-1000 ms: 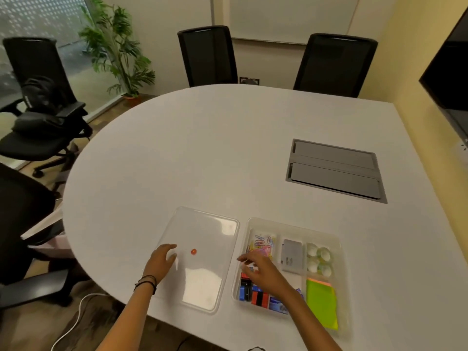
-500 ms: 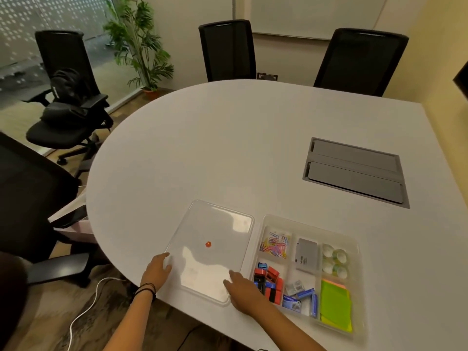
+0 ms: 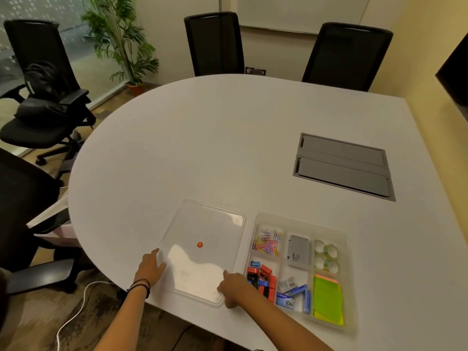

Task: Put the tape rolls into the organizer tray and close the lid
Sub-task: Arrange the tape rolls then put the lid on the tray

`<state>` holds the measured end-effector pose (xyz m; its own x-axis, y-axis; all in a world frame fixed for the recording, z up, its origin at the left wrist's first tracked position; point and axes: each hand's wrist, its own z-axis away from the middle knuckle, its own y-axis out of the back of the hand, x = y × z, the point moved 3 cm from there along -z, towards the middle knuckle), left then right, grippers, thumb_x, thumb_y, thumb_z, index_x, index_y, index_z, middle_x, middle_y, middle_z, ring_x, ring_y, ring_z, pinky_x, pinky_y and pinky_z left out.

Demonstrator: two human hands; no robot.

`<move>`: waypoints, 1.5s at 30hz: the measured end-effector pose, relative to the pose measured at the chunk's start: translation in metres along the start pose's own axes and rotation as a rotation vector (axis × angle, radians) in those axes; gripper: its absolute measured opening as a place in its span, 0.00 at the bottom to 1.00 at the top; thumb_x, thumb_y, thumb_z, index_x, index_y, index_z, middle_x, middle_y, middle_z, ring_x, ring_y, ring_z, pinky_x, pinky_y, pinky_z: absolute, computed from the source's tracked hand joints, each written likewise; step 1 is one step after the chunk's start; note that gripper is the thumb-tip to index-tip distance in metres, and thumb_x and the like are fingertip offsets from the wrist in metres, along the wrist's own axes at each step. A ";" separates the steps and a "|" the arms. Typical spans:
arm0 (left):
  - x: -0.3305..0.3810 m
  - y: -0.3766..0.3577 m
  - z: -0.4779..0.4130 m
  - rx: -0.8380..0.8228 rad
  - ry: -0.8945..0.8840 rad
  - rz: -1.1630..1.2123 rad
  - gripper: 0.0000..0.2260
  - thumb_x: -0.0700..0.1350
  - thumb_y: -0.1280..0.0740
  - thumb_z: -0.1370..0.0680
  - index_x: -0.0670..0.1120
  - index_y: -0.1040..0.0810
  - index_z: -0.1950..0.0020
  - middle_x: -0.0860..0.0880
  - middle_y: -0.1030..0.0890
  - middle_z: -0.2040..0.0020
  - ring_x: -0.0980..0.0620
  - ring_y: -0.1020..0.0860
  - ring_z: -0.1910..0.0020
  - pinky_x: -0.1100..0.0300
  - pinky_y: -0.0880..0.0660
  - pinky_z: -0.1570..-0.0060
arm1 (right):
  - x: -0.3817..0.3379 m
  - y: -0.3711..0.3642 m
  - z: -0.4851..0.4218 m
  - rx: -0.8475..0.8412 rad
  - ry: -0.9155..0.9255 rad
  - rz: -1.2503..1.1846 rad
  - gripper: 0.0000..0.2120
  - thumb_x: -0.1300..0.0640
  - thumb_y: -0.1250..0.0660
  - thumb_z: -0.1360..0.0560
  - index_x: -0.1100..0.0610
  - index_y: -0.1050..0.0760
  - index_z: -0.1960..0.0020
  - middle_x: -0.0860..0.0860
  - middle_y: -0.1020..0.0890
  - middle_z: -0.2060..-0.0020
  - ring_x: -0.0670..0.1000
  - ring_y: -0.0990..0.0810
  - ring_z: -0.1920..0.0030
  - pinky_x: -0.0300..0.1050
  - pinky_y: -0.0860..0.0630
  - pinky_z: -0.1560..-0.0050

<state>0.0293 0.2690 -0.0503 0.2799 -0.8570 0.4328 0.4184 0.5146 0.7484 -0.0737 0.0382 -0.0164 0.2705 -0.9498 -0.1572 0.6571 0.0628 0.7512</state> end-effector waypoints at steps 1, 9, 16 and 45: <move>0.000 0.000 -0.002 0.003 0.010 0.002 0.26 0.44 0.37 0.21 0.41 0.42 0.26 0.35 0.36 0.30 0.35 0.30 0.36 0.43 0.32 0.35 | 0.000 0.001 -0.001 -0.005 -0.006 -0.003 0.22 0.63 0.37 0.25 0.62 0.32 0.31 0.66 0.45 0.26 0.66 0.35 0.31 0.56 0.38 0.28; -0.004 0.006 -0.020 0.025 0.092 -0.025 0.23 0.44 0.35 0.22 0.36 0.36 0.30 0.32 0.34 0.33 0.35 0.32 0.35 0.48 0.38 0.31 | 0.002 0.001 -0.001 -0.019 0.032 0.009 0.21 0.62 0.37 0.25 0.64 0.31 0.33 0.66 0.45 0.26 0.66 0.45 0.26 0.57 0.42 0.26; -0.001 0.003 -0.025 0.059 0.121 -0.034 0.24 0.44 0.34 0.23 0.36 0.35 0.31 0.31 0.34 0.34 0.33 0.34 0.35 0.45 0.36 0.33 | 0.007 0.003 0.002 -0.018 0.069 0.012 0.21 0.62 0.38 0.24 0.62 0.32 0.31 0.67 0.44 0.26 0.63 0.47 0.25 0.55 0.51 0.24; 0.145 -0.056 -0.001 -0.136 -0.484 0.001 0.19 0.45 0.40 0.20 0.47 0.36 0.29 0.45 0.36 0.27 0.45 0.35 0.29 0.51 0.36 0.31 | 0.238 -0.048 0.103 0.718 -0.724 -0.942 0.24 0.70 0.37 0.26 0.65 0.35 0.31 0.64 0.33 0.31 0.61 0.34 0.30 0.51 0.36 0.29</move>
<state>0.0472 0.1157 -0.0295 -0.1390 -0.7544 0.6415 0.5364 0.4872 0.6892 -0.1131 -0.2219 -0.0239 -0.6340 -0.5056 -0.5852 -0.1753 -0.6430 0.7455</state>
